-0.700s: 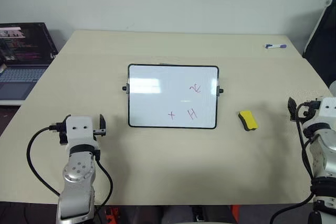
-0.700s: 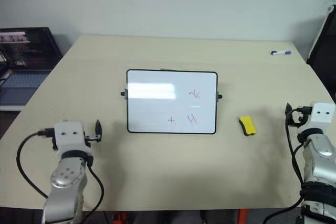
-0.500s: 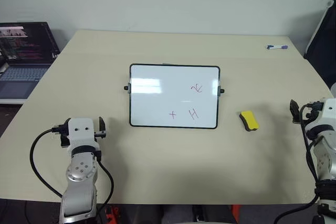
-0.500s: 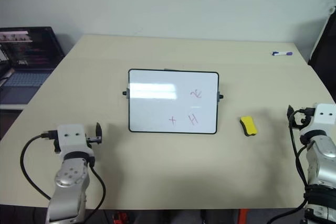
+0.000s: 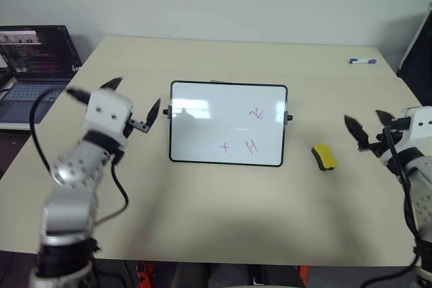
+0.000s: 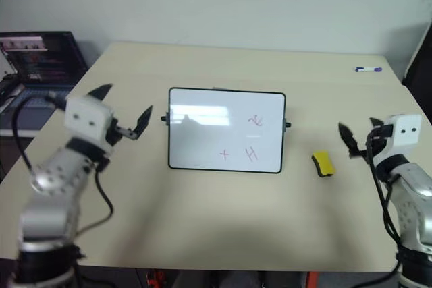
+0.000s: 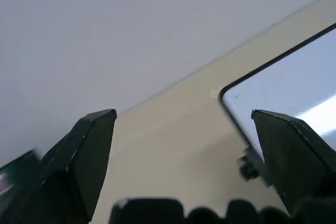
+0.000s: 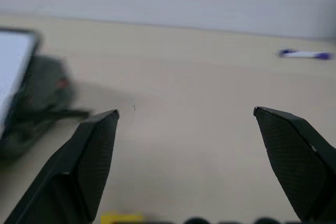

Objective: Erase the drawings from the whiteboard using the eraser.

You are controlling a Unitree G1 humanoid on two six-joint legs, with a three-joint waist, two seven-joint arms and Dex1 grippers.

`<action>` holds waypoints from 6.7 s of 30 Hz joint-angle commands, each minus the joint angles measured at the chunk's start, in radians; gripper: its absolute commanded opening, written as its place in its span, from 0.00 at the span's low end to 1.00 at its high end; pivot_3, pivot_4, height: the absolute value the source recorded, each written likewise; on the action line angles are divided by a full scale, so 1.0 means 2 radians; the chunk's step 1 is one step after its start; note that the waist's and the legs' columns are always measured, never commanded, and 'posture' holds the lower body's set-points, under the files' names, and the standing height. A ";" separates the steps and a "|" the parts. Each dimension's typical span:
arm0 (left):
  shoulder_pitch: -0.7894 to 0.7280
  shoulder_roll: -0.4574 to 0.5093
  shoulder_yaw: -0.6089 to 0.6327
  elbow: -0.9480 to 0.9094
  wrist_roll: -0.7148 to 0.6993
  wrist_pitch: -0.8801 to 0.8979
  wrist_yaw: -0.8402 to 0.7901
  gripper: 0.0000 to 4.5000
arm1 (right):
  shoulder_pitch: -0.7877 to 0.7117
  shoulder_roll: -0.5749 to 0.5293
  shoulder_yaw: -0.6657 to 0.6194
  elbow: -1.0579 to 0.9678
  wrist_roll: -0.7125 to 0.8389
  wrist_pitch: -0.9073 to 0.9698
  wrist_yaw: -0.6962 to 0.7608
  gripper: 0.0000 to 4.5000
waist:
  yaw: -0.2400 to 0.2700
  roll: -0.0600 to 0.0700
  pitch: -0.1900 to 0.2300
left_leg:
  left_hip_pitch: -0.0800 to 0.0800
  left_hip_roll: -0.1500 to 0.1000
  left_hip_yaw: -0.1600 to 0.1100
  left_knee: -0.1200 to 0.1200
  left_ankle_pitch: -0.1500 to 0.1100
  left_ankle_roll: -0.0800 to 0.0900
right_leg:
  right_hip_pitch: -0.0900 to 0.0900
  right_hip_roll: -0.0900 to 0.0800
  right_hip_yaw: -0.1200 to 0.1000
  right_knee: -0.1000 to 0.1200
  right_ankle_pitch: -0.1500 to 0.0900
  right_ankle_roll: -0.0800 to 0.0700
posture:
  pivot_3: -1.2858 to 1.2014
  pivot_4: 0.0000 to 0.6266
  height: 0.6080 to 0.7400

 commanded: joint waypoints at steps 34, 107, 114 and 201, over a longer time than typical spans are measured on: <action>-0.236 -0.070 -0.290 0.154 -0.045 -0.052 -0.416 1.00 | -0.016 0.061 0.113 0.019 -0.090 0.106 -0.085 0.86 | -0.004 0.000 0.001 | -0.003 -0.001 -0.001 0.001 0.000 0.000 | -0.002 0.003 0.000 0.000 -0.002 0.003 | 0.52 0.24 1.00; -0.024 0.025 -0.186 -0.066 -0.089 0.178 -0.195 1.00 | -0.252 0.088 0.349 0.130 -0.428 -0.090 0.035 0.25 | -0.014 -0.001 0.000 | 0.003 -0.001 -0.001 0.002 0.001 0.000 | 0.001 0.001 0.001 0.004 -0.001 0.000 | 0.52 0.24 1.00; -0.026 0.027 -0.186 -0.072 -0.097 0.183 -0.193 1.00 | -0.234 0.063 0.359 0.138 -0.424 -0.091 0.081 0.25 | -0.009 -0.001 0.000 | 0.003 -0.001 -0.001 0.002 0.001 0.000 | 0.001 0.001 0.001 0.003 -0.001 -0.001 | 0.52 0.24 1.00; 0.107 0.057 -0.125 -0.030 -0.102 0.081 -0.214 1.00 | -0.171 0.025 0.450 0.078 -0.508 -0.147 0.192 0.24 | -0.002 -0.002 0.000 | 0.004 0.000 -0.001 0.001 0.002 0.001 | 0.001 0.000 0.000 0.003 -0.002 0.000 | 0.52 0.24 1.00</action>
